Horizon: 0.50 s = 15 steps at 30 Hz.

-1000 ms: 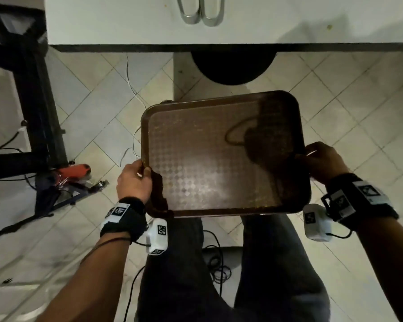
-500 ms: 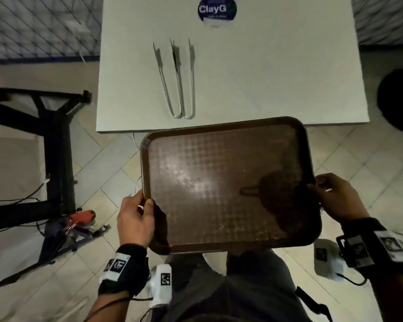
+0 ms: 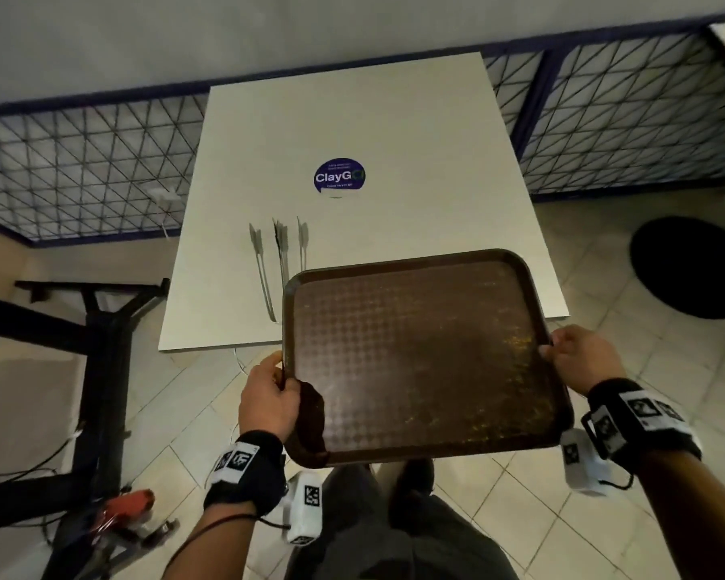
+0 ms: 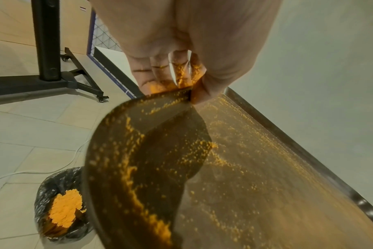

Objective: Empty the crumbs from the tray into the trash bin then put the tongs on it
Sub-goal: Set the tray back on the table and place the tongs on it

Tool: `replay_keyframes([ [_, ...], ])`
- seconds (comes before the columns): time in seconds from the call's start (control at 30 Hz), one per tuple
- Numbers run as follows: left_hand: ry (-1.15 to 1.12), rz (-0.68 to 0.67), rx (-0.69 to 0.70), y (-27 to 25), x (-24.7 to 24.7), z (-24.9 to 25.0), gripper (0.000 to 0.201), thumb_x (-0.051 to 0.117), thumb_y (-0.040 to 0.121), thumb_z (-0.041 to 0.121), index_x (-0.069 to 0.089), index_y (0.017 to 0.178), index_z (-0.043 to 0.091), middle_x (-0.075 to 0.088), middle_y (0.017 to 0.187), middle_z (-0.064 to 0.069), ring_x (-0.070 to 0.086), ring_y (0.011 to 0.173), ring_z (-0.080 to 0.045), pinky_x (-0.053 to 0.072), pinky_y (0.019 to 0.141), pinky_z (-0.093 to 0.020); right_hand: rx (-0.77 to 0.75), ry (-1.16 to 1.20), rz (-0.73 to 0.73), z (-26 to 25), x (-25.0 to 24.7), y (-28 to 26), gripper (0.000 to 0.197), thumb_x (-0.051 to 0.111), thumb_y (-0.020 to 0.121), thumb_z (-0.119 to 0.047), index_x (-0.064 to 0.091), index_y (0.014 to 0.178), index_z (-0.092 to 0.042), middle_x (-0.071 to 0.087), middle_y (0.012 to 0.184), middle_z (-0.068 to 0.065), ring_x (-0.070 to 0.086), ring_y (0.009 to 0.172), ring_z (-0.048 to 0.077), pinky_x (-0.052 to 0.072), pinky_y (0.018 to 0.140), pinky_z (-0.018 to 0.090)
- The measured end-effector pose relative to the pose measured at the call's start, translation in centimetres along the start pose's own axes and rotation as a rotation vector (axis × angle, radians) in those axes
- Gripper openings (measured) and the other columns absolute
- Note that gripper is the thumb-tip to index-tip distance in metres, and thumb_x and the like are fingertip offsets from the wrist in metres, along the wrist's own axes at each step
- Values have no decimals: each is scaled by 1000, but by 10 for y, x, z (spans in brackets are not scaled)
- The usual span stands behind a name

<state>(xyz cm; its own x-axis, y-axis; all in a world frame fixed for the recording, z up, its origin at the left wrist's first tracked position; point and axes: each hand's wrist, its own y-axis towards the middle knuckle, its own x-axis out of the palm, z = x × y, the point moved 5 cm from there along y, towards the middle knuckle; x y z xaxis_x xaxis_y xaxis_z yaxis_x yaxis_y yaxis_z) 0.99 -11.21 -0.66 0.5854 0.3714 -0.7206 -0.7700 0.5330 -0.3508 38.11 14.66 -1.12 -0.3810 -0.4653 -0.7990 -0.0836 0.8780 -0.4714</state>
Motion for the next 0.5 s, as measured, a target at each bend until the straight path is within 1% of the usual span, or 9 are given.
replay_keyframes([
  [0.07, 32, -32, 14, 9, 9, 16, 36, 58, 92, 14, 59, 127, 23, 63, 110, -4, 61, 95, -30, 49, 87, -38, 10, 3, 15, -1, -9, 12, 12, 66, 88, -25, 58, 89, -17, 64, 100, 11, 59, 98, 32, 47, 88, 39],
  [0.17, 84, -58, 25, 26, 20, 32, 37, 59, 92, 16, 58, 129, 23, 64, 116, -6, 61, 96, -29, 50, 87, -39, 30, -21, 17, -5, -17, 31, 12, 64, 89, -24, 55, 86, -17, 62, 96, 11, 56, 89, 29, 45, 81, 35],
  [0.27, 113, -83, 32, 43, 30, 47, 41, 61, 92, 15, 57, 132, 21, 63, 125, -8, 61, 108, -32, 47, 93, -40, 82, -44, 2, -6, -19, 51, 11, 63, 90, -24, 55, 88, -17, 60, 92, 7, 54, 85, 26, 41, 75, 32],
  [0.33, 136, -108, 37, 59, 40, 57, 42, 61, 91, 13, 57, 132, 20, 61, 127, -9, 60, 112, -33, 46, 95, -41, 122, -50, 0, -8, -22, 68, 11, 64, 89, -26, 57, 91, -18, 60, 93, 7, 56, 86, 26, 42, 73, 33],
  [0.4, 157, -129, 50, 76, 50, 64, 39, 60, 91, 12, 58, 129, 20, 63, 123, -9, 62, 108, -32, 48, 92, -40, 128, -72, 6, -13, -24, 84, 12, 65, 89, -26, 58, 94, -19, 60, 95, 8, 55, 86, 26, 42, 74, 32],
  [0.5, 184, -153, 81, 109, 64, 77, 32, 59, 90, 12, 60, 120, 22, 66, 115, -6, 63, 101, -29, 50, 83, -37, 149, -80, 18, -19, -27, 109, 12, 65, 88, -25, 58, 95, -19, 62, 99, 9, 55, 87, 27, 46, 77, 33],
])
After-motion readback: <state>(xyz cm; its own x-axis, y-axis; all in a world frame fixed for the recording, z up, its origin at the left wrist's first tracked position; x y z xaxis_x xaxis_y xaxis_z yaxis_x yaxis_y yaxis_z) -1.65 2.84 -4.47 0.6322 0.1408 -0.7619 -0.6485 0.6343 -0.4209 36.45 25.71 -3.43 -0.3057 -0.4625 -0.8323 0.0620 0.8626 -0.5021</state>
